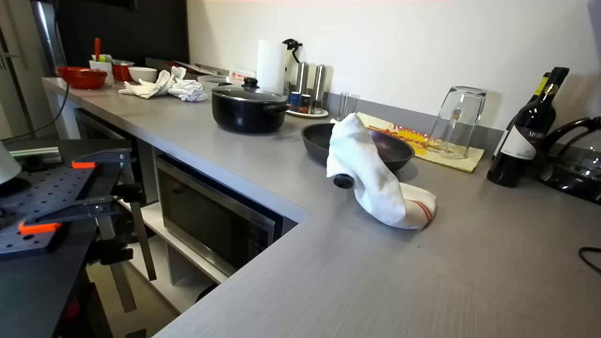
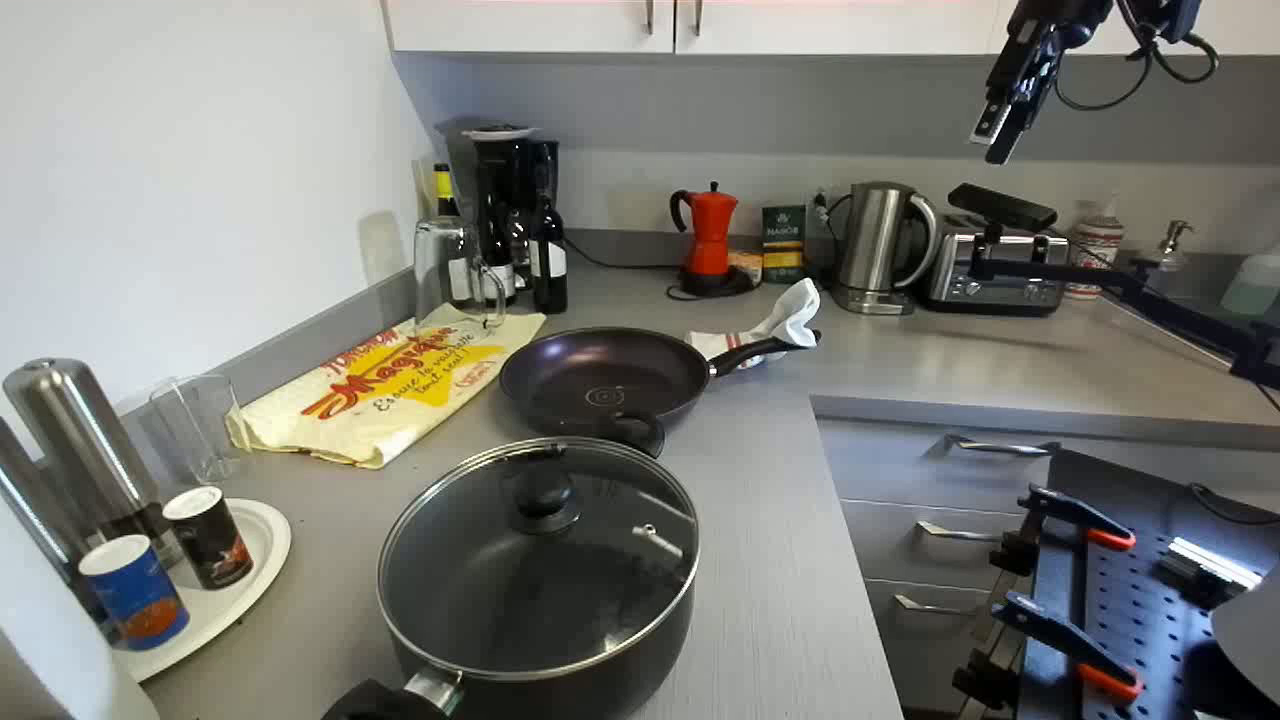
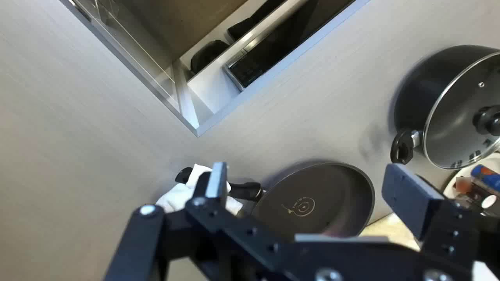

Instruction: Pick up the lid from the pot and put it on the counter

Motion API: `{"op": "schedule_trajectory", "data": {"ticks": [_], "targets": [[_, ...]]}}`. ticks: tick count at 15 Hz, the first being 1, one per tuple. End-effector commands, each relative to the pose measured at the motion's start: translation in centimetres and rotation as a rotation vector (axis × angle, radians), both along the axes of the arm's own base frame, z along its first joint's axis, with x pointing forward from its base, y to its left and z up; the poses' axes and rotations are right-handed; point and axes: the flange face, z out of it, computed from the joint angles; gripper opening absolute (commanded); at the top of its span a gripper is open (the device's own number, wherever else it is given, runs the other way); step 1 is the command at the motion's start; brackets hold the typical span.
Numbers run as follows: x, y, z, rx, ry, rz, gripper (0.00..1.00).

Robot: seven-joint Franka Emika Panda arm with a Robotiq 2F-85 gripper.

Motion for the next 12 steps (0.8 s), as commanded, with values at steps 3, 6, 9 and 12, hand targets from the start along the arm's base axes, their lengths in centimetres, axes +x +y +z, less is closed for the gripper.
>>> {"op": "schedule_trajectory", "data": {"ticks": [3,6,9,12], "targets": [[0.0,0.0,0.1,0.0,0.0,0.0,1.0],[0.0,0.0,0.1,-0.002,0.006,-0.001,1.0],[-0.1,-0.1,0.0,-0.02,0.025,0.008,1.0],[3.5,2.0,-1.3,-0.043,0.043,0.025,1.0]]}}
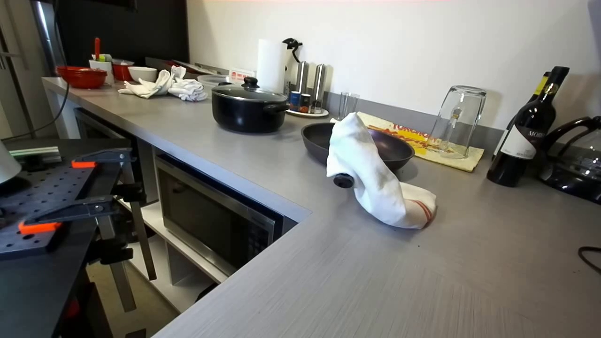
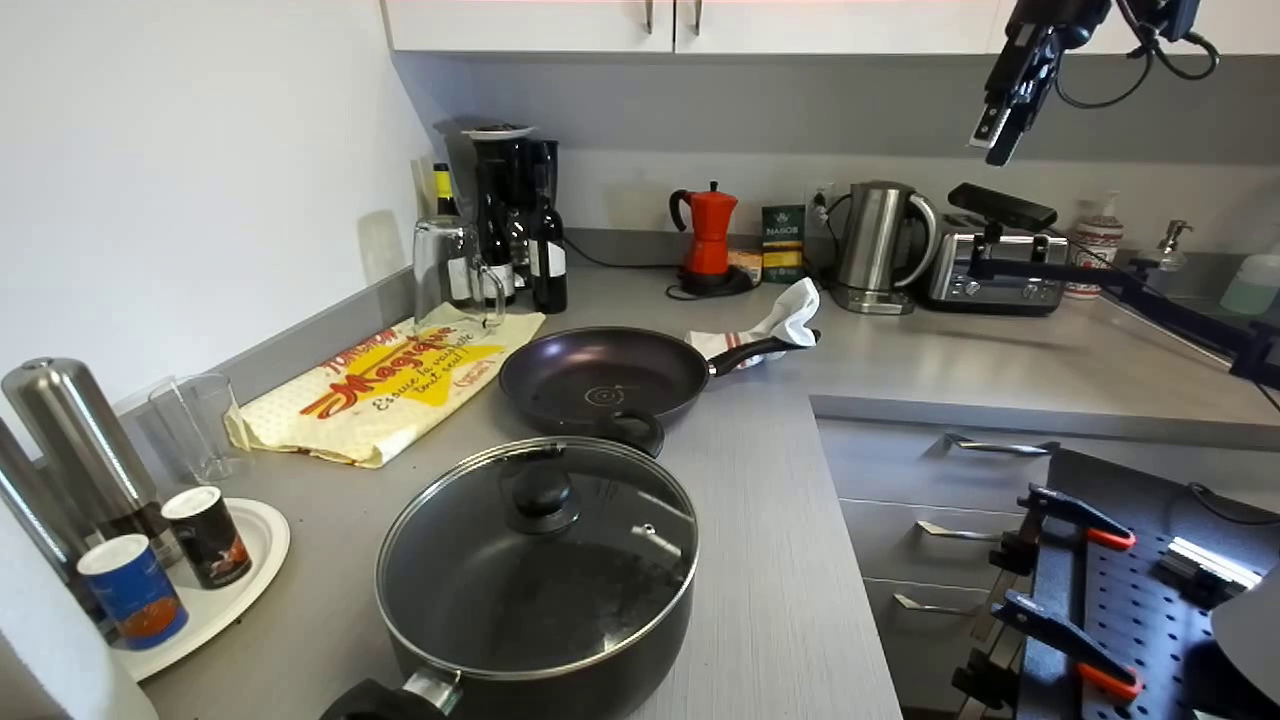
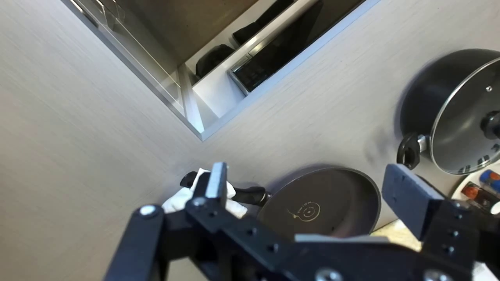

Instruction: Pick up the lid from the pot and put it on the counter

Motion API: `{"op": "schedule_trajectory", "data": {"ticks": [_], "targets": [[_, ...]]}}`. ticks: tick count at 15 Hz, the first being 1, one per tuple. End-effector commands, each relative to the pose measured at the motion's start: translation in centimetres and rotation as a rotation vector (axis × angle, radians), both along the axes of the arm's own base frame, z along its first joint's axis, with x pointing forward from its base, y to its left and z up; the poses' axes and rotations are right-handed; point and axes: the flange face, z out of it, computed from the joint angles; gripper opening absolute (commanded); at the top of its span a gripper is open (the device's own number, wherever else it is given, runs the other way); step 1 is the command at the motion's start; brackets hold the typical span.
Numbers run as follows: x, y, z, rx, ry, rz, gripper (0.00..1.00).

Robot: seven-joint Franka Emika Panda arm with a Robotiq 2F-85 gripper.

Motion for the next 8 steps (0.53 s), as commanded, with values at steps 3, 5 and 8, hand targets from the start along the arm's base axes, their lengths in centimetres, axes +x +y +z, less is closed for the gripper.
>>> {"op": "schedule_trajectory", "data": {"ticks": [3,5,8], "targets": [[7.0,5.2,-2.9,-0.078,0.056,0.078,1.0],[9.4,7.8,-4.2,-0.11,0.079,0.114,1.0],[12.4,11.6,-5.6,-0.146,0.111,0.18,1.0]]}}
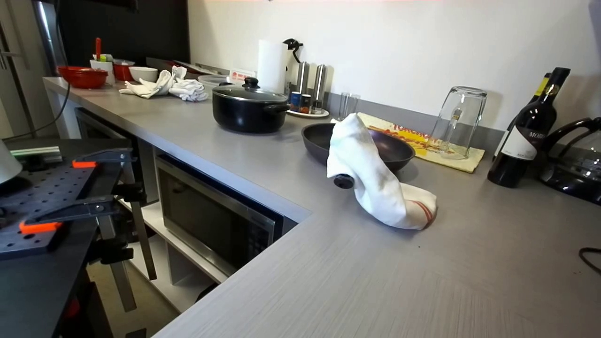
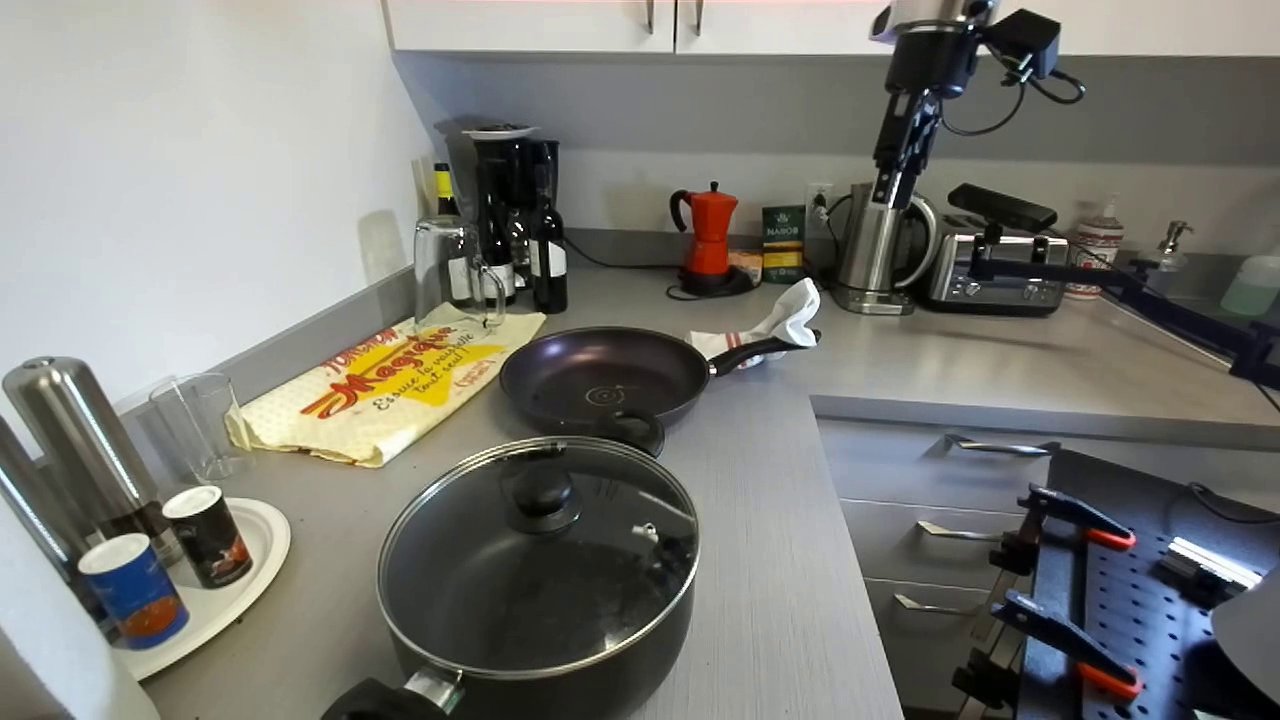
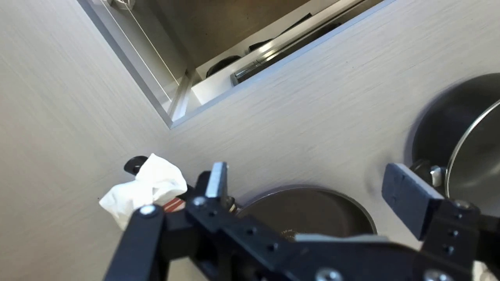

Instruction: Pick up the lid from the pot and put it on the counter

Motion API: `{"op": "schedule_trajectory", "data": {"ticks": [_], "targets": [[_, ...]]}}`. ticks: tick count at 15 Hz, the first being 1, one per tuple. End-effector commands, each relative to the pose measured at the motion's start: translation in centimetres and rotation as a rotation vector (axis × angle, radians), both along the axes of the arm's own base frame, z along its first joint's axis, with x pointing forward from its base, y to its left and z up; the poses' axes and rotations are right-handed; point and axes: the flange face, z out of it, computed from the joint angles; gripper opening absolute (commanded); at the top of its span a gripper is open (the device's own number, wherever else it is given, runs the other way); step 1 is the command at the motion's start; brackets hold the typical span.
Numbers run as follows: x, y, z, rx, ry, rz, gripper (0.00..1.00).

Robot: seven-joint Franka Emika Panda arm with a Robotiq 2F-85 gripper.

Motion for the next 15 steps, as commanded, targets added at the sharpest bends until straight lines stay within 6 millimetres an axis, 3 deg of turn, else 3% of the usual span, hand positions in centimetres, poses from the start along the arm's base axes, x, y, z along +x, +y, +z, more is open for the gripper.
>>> {"op": "schedule_trajectory", "data": {"ticks": [1,8,15], "targets": [[4.0,3.7,-1.0,-0.034,0.032,0.056,1.0],[8.6,11.8,-2.6,-0.107,0.06,0.209,1.0],[11.9,20.0,-6.1,-0.184,0.106,0.357,1.0]]}}
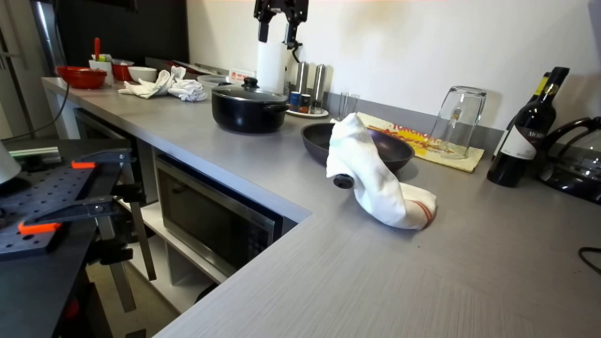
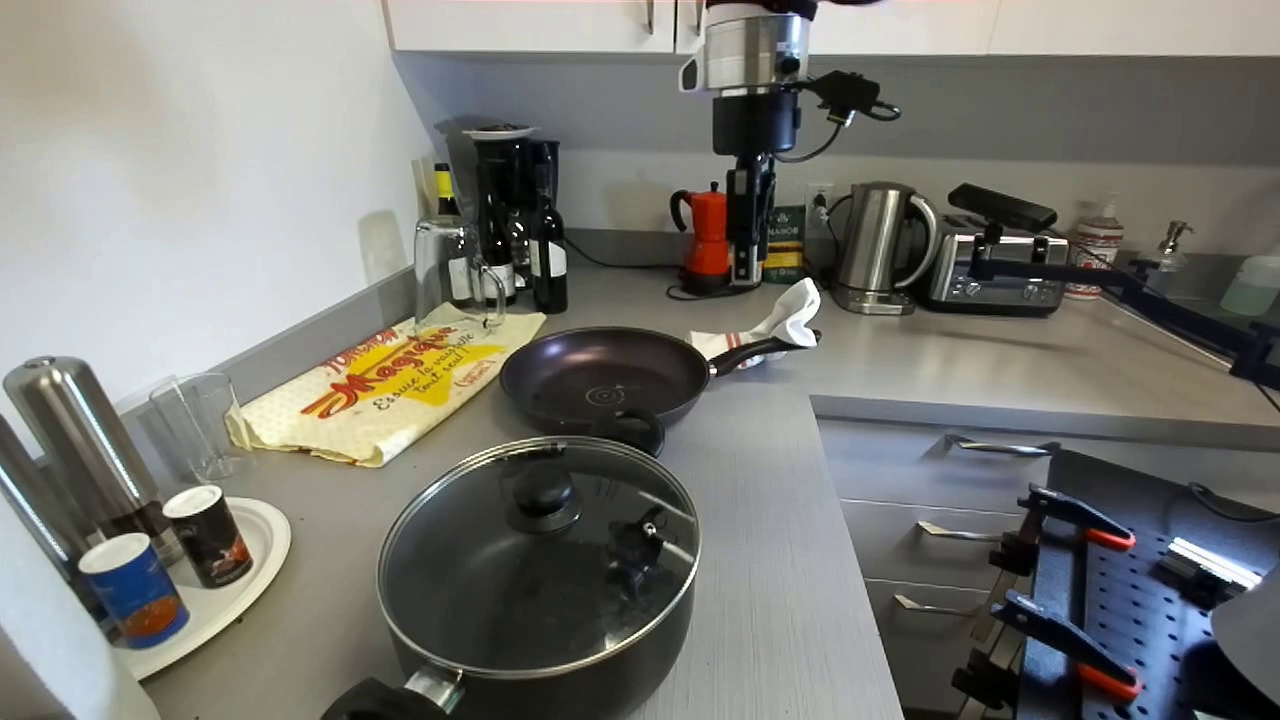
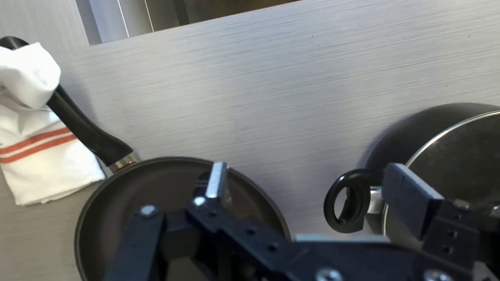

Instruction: Pick up the lid from the pot and put it on the counter

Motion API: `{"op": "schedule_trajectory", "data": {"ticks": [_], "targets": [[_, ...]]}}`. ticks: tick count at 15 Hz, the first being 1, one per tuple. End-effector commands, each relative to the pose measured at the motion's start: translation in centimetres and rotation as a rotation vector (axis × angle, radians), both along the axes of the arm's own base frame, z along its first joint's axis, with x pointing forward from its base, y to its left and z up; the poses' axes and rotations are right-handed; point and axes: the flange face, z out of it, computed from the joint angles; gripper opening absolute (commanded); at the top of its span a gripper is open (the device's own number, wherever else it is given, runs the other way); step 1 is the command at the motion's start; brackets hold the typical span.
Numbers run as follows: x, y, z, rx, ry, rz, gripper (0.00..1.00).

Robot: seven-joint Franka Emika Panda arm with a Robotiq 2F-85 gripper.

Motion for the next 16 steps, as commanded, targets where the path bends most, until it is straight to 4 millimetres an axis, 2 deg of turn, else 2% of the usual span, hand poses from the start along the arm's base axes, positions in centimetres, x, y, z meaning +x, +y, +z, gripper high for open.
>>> {"op": "schedule_trajectory", "data": {"ticks": [1,10,16], "targets": [[1.9,4.3,-1.6,-0.046,0.017,0.07,1.0],[2.7,15.2,-5.0,-0.094,0.051,0.282,1.0],[2.5,21.3,-6.6,-0.075,0.08,0.385,1.0]]}}
